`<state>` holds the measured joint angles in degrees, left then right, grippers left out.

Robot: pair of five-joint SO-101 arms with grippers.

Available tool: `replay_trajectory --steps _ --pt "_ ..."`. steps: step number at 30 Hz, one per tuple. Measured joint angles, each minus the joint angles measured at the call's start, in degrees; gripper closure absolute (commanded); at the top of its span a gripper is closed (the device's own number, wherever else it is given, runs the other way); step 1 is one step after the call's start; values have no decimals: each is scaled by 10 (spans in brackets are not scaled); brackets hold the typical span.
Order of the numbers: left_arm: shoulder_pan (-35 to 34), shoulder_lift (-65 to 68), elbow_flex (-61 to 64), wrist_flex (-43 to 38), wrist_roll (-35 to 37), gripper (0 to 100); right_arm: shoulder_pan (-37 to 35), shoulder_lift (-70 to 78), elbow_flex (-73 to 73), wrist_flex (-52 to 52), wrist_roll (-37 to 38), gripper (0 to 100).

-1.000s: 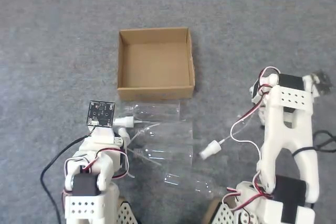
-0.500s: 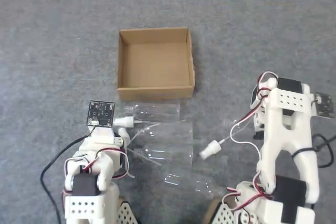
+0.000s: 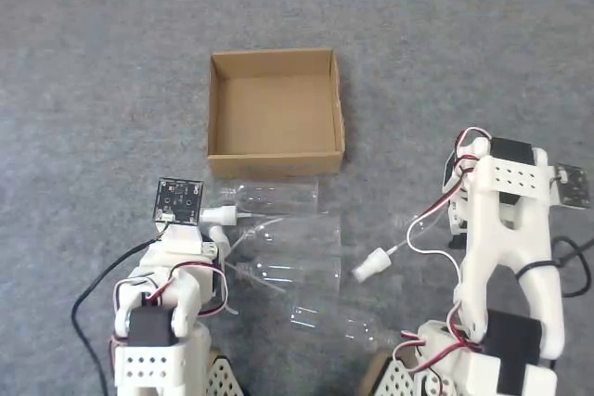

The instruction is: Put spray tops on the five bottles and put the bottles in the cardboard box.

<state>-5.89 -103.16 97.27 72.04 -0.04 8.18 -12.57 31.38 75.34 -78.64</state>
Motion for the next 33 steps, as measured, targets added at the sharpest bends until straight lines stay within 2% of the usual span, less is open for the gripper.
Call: replay_trajectory --steps 5,7,21,29,33 --pt "0 0 0 0 0 988 1 0 0 0 -1 649" --pt "0 0 0 0 0 988 1 0 0 0 -1 615" --pt "0 0 0 0 0 988 1 0 -1 10 2 611" --pt "0 0 0 0 0 988 0 0 -116 143 85 611" --pt "0 0 0 0 0 988 0 0 -135 180 207 611"
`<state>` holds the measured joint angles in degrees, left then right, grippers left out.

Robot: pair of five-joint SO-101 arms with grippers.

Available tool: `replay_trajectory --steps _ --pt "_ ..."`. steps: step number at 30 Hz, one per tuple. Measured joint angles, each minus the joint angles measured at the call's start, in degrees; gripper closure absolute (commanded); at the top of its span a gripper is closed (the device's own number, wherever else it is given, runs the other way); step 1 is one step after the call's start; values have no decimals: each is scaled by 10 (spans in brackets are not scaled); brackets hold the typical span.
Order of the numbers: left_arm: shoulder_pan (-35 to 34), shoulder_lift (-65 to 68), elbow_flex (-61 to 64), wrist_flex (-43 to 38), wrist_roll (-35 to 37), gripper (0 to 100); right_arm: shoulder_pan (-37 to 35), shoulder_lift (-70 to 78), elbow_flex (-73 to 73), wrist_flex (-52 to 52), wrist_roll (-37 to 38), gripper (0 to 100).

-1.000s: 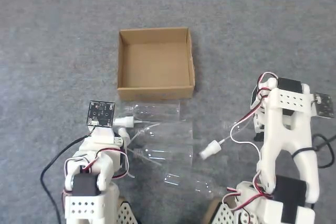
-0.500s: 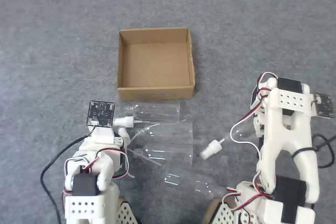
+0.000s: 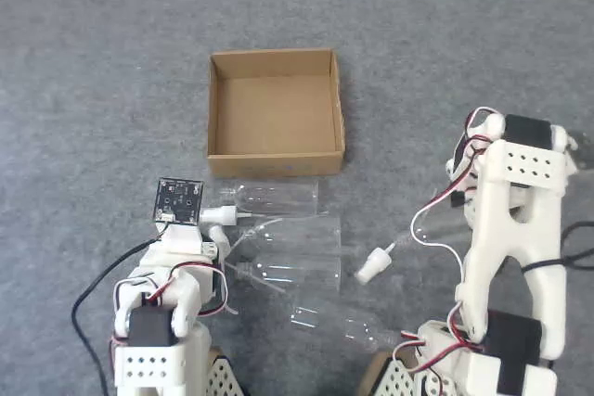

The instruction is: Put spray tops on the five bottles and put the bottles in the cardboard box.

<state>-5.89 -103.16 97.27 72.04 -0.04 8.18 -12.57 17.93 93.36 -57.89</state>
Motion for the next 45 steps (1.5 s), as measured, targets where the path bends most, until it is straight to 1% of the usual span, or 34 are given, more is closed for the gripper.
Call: replay_trajectory --steps 6,8,11,23,34,36,40,45 --pt "0 0 0 0 0 988 0 0 -1 29 260 611" --pt "0 0 0 0 0 988 0 0 -1 29 334 611" --pt "0 0 0 0 0 988 -2 0 -1 29 423 611" --pt "0 0 0 0 0 988 -57 0 -1 24 768 608" --pt "0 0 0 0 0 988 -84 0 -1 18 917 612" --pt "0 0 0 0 0 988 -82 0 -1 26 956 612" --pt "0 0 0 0 0 988 -103 0 -1 50 1049 611" --pt "0 0 0 0 0 988 -120 0 -1 53 1106 611"
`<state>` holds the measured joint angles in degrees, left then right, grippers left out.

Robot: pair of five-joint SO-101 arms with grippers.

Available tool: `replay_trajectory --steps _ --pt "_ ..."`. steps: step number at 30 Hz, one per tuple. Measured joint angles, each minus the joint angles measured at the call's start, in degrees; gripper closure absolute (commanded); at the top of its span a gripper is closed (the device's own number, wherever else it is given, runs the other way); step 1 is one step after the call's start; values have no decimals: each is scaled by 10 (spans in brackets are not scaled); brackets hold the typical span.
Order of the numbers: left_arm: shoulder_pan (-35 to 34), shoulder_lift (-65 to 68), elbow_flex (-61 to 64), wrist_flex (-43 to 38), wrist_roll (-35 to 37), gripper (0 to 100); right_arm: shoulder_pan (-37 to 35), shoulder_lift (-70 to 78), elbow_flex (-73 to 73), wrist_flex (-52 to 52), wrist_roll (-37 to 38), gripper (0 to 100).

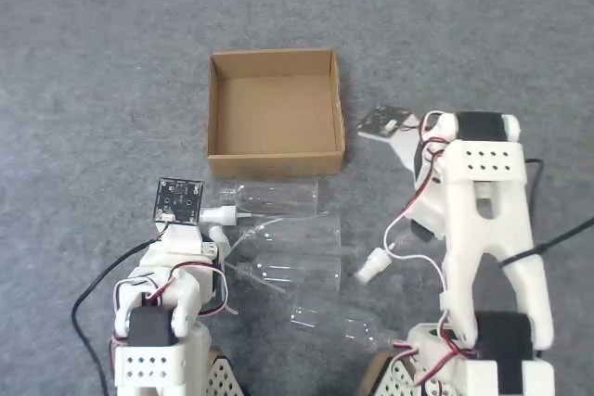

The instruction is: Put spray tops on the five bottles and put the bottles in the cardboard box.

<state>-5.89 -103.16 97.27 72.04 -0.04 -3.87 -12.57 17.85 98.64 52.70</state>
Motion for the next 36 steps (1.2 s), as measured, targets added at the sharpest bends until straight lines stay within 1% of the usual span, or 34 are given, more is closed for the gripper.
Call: replay_trajectory --steps 11,14,18,27,34,36 --pt "0 0 0 0 0 988 -37 0 0 -2 135 611" --pt "0 0 0 0 0 988 -37 0 4 -25 186 611" --pt "0 0 0 0 0 988 -37 0 61 -67 249 612" --pt "0 0 0 0 0 988 -33 0 144 -151 307 612" --pt "0 0 0 0 0 988 10 0 191 -193 353 613" --pt "0 0 0 0 0 988 13 0 208 -204 356 636"
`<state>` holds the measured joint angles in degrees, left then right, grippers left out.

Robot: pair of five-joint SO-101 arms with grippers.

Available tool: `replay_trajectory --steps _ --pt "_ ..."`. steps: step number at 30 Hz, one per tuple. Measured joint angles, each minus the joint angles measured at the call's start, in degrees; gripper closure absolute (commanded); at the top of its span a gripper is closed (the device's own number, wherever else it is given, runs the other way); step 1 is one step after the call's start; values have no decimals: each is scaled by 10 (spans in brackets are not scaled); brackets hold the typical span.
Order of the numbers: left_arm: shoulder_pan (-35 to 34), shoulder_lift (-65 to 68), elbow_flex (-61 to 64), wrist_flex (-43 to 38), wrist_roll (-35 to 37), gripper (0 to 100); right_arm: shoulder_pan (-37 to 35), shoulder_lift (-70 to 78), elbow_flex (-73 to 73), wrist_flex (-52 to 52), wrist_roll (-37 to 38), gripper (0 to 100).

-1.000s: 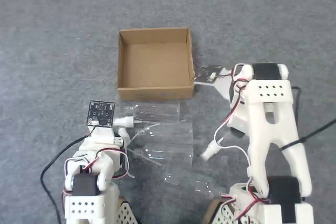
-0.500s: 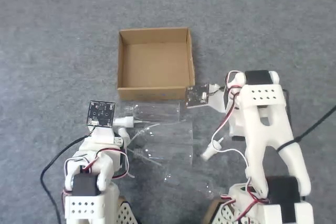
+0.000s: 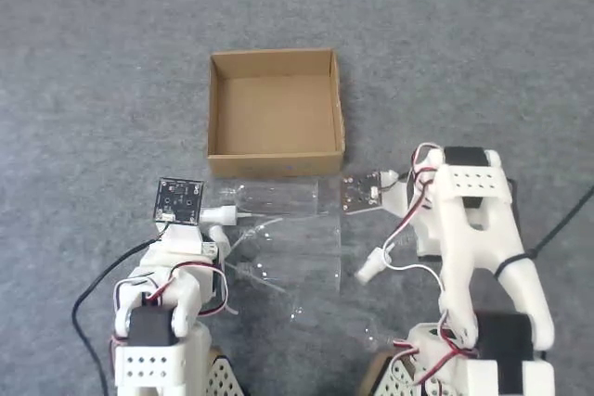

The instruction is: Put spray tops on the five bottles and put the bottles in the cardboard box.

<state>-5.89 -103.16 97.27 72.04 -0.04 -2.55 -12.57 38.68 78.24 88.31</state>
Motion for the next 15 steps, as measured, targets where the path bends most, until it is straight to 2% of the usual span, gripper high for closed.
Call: replay_trajectory --steps 5,11,15 --pt "0 0 0 0 0 988 -1 0 39 -51 4 717" --pt "0 0 0 0 0 988 25 0 81 -129 4 721" --pt "0 0 0 0 0 988 46 0 84 -146 4 724"
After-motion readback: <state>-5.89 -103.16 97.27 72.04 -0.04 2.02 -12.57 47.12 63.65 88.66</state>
